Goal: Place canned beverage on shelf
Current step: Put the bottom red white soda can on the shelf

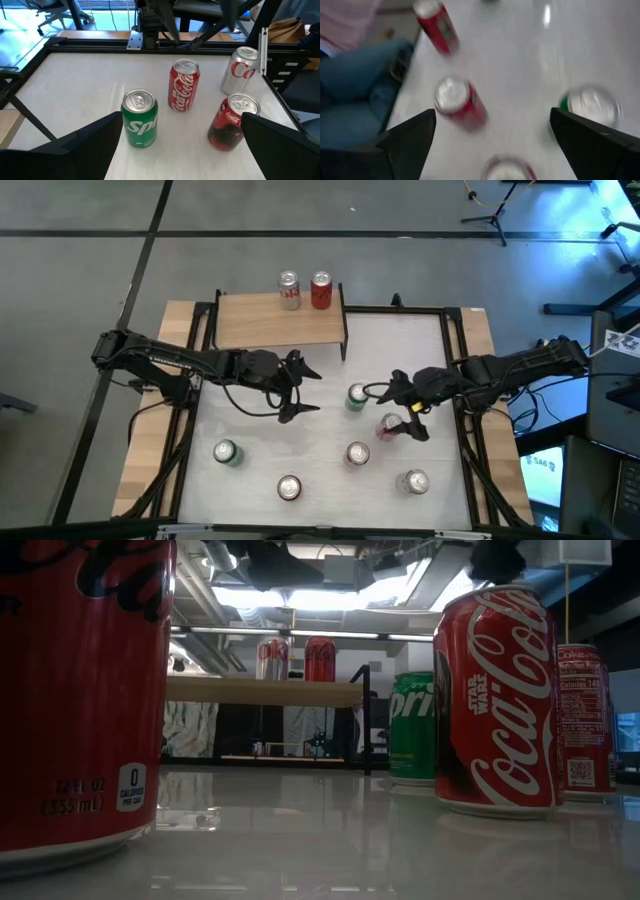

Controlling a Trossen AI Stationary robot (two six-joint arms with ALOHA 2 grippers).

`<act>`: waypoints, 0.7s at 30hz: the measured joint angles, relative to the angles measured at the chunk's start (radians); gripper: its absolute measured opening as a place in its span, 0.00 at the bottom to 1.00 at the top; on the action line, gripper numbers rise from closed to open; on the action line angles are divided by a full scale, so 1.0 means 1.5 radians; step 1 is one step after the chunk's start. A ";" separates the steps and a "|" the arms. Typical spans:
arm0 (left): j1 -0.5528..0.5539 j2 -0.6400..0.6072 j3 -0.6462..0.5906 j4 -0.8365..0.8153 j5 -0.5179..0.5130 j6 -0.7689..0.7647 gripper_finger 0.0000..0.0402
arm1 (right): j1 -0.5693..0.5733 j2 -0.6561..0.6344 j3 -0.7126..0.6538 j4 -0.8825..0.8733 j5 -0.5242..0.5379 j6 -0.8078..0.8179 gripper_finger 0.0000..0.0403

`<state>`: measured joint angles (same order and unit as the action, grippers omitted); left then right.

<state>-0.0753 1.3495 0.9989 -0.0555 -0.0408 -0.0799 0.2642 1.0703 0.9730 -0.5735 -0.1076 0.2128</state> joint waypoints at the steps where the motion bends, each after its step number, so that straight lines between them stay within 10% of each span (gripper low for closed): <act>1: 0.000 0.000 0.000 0.000 0.000 0.000 0.98 | 0.000 0.002 0.000 0.019 -0.005 0.000 0.96; 21: -0.029 0.000 0.000 0.002 0.000 -0.029 0.98 | 0.189 0.129 0.000 0.162 0.198 0.121 0.96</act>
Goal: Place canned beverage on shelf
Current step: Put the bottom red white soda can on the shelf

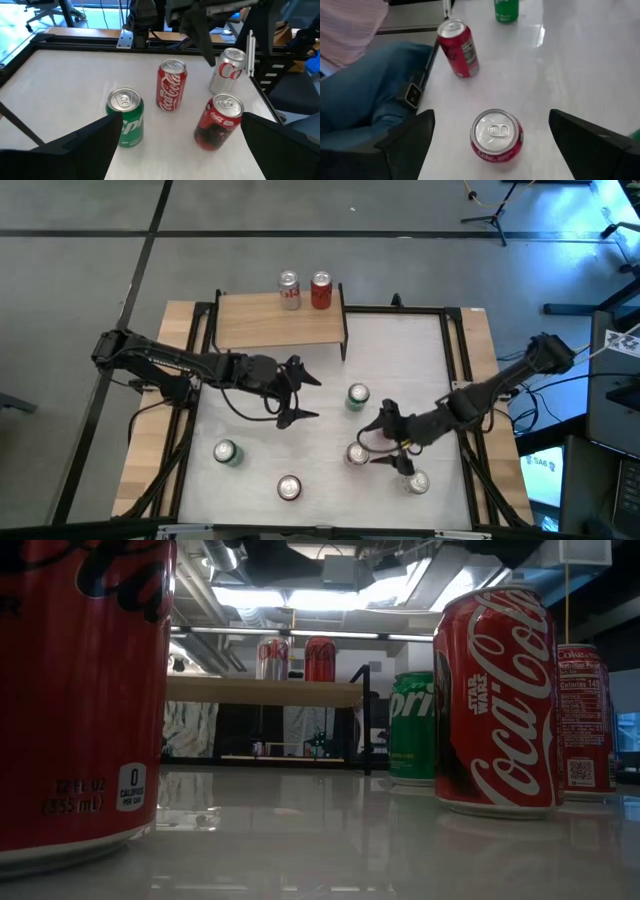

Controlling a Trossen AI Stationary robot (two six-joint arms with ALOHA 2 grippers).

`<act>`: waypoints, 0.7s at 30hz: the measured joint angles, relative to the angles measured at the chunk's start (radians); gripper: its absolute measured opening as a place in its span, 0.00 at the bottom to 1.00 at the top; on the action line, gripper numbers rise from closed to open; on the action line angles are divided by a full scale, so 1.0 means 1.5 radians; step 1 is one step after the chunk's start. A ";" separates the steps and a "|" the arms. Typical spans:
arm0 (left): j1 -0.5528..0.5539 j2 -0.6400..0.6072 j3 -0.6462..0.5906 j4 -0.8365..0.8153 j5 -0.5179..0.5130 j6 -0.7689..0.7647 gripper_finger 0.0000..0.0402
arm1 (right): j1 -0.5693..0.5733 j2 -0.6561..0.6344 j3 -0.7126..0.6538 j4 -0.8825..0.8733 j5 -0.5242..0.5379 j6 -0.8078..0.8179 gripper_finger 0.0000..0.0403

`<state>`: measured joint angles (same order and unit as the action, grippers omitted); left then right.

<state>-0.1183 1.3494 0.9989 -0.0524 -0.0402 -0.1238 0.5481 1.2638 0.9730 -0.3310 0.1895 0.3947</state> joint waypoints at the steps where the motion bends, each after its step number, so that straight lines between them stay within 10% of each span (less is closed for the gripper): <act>1: -0.002 0.000 0.000 0.000 0.000 0.000 0.98 | 0.007 0.008 0.000 0.006 0.010 0.004 0.96; 21: -0.045 0.000 0.000 0.000 -0.069 0.001 0.98 | 0.051 0.119 0.010 0.024 0.088 0.014 0.96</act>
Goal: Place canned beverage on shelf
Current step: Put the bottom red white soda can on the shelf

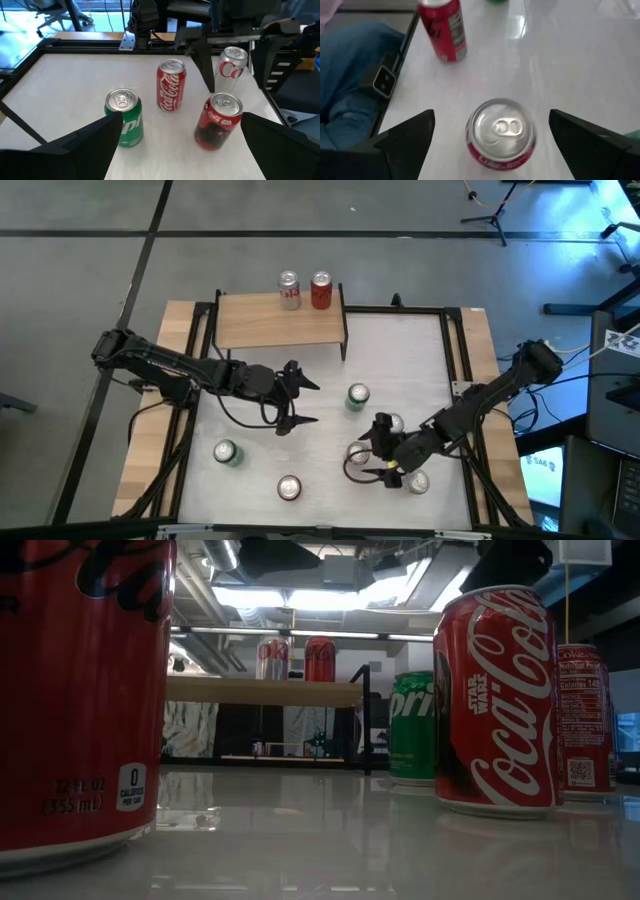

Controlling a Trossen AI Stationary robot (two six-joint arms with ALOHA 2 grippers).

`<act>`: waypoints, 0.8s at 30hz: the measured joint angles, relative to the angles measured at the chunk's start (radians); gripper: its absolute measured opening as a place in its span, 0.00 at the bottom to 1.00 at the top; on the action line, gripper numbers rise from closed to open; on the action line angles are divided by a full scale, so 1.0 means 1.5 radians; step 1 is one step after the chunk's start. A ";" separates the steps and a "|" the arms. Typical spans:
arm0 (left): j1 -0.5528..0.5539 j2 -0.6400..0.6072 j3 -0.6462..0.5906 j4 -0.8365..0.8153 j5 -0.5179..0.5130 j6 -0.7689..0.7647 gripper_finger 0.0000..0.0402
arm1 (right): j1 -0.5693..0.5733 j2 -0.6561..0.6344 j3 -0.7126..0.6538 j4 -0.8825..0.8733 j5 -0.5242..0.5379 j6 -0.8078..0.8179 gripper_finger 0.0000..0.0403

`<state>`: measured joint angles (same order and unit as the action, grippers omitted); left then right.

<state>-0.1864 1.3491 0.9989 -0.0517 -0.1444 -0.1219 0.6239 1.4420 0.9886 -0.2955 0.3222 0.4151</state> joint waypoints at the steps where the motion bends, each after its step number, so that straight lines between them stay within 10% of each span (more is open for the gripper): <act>1: -0.001 0.000 0.000 0.000 0.000 0.000 0.98 | 0.000 0.005 0.000 0.000 0.000 0.000 0.96; 24: 0.000 0.000 0.000 0.000 0.000 0.000 0.98 | -0.002 0.011 0.000 -0.013 0.024 0.005 0.96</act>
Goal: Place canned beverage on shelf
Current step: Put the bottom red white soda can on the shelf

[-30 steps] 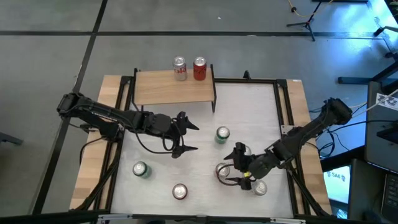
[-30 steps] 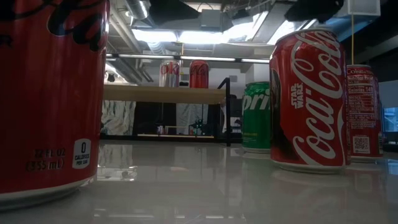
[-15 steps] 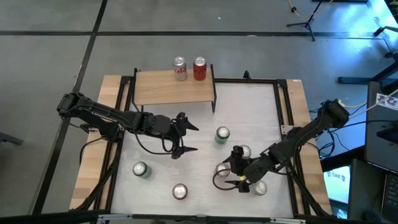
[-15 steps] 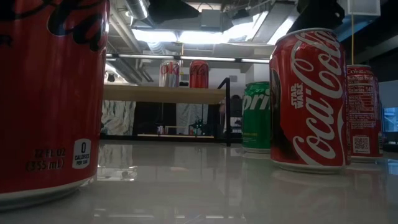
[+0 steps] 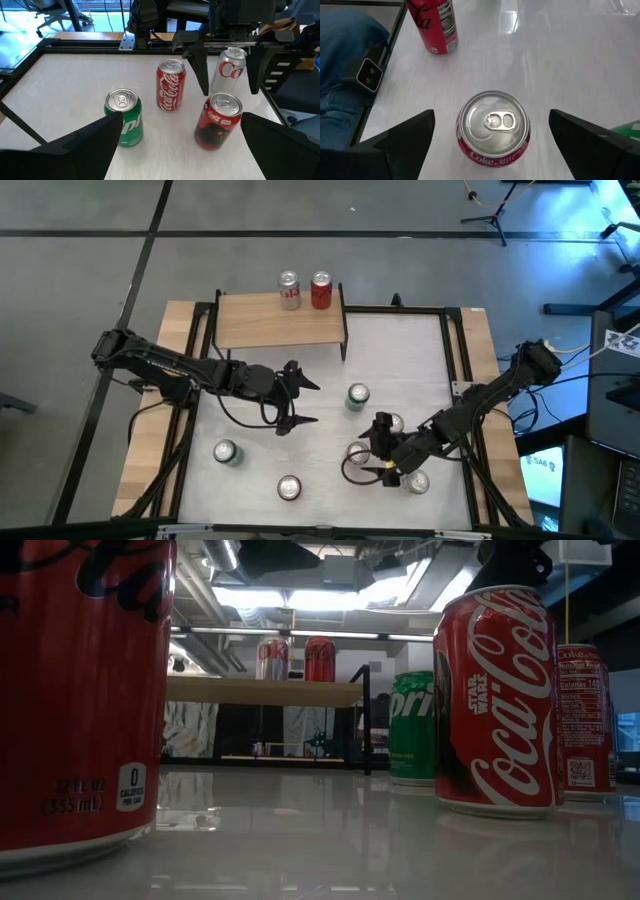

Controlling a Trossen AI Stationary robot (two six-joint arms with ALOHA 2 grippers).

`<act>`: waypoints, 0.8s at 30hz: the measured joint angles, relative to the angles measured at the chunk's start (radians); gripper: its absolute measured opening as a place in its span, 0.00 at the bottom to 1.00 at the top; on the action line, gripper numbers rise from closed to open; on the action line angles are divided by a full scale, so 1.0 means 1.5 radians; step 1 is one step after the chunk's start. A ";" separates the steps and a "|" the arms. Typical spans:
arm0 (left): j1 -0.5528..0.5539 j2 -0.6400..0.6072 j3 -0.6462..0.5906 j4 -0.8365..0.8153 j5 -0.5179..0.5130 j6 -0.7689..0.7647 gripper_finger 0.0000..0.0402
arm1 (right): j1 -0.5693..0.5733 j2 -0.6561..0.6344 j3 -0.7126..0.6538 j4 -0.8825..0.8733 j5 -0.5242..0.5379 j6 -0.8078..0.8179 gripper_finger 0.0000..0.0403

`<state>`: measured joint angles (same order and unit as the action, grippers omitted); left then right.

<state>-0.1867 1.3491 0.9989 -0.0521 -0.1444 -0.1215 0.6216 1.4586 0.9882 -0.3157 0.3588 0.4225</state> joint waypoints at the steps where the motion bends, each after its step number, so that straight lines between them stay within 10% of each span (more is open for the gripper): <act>1: 0.000 0.000 0.000 0.000 0.000 0.000 0.98 | 0.000 0.000 0.000 0.000 0.000 0.000 0.96; 24: 0.000 0.000 0.000 0.000 0.002 0.001 0.98 | 0.000 0.133 -0.001 0.022 0.005 0.030 0.96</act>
<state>-0.1867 1.3487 0.9989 -0.0521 -0.1410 -0.1207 0.6216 1.6584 0.9871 -0.2821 0.3660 0.4667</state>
